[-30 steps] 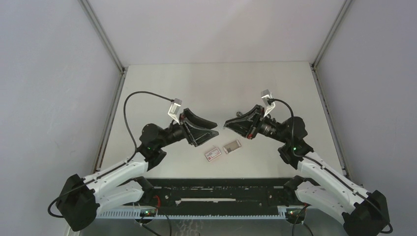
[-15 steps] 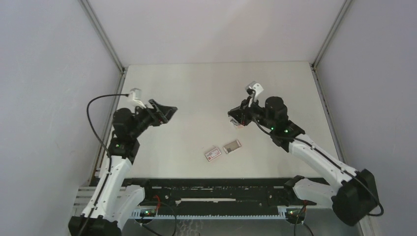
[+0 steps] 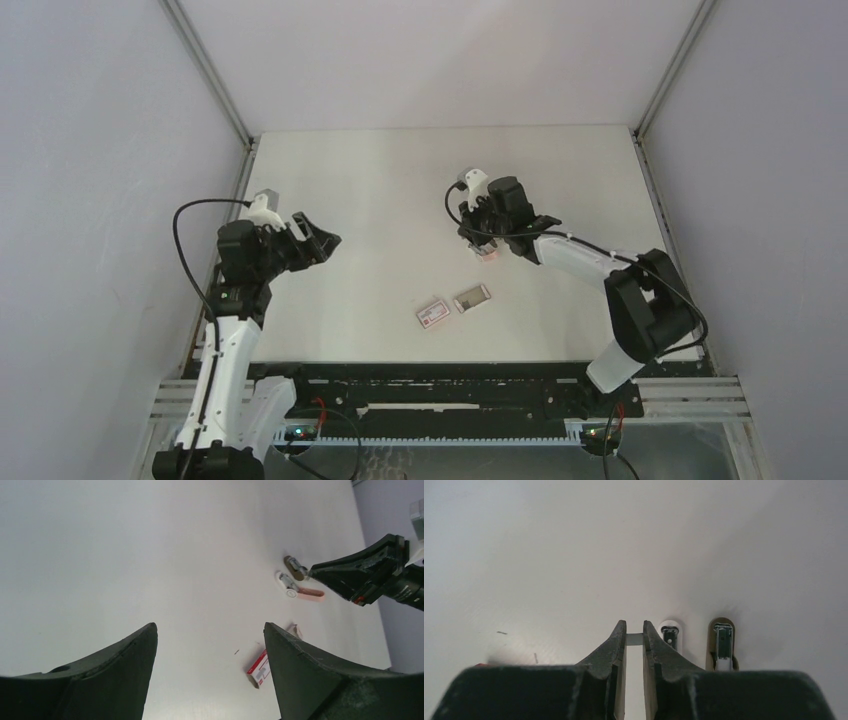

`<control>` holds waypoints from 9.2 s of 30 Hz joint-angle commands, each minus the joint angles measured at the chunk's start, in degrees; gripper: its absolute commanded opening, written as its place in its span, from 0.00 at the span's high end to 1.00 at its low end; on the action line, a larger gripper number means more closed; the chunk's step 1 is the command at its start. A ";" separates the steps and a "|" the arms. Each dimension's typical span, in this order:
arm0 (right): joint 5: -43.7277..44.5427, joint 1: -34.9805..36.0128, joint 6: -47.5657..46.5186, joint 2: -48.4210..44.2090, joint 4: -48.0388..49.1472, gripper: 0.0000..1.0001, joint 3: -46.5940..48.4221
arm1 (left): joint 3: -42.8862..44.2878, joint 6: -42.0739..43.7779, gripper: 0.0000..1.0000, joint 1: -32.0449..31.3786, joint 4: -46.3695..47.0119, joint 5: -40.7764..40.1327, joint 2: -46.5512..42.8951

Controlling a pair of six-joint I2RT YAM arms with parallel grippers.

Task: Load the staples into the stapler

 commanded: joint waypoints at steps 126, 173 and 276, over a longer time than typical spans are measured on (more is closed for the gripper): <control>5.79 -0.14 -2.91 6.79 -10.16 0.66 7.36 | 2.70 5.35 0.18 0.42 -4.52 -7.63 -3.64; 21.70 17.74 33.34 -3.40 -8.81 0.73 -11.56 | -4.23 -6.04 0.18 -24.14 8.71 -19.57 -2.28; 5.96 13.55 35.78 -36.61 4.15 0.94 -13.56 | -4.27 -20.77 0.71 -50.99 48.20 -14.57 16.05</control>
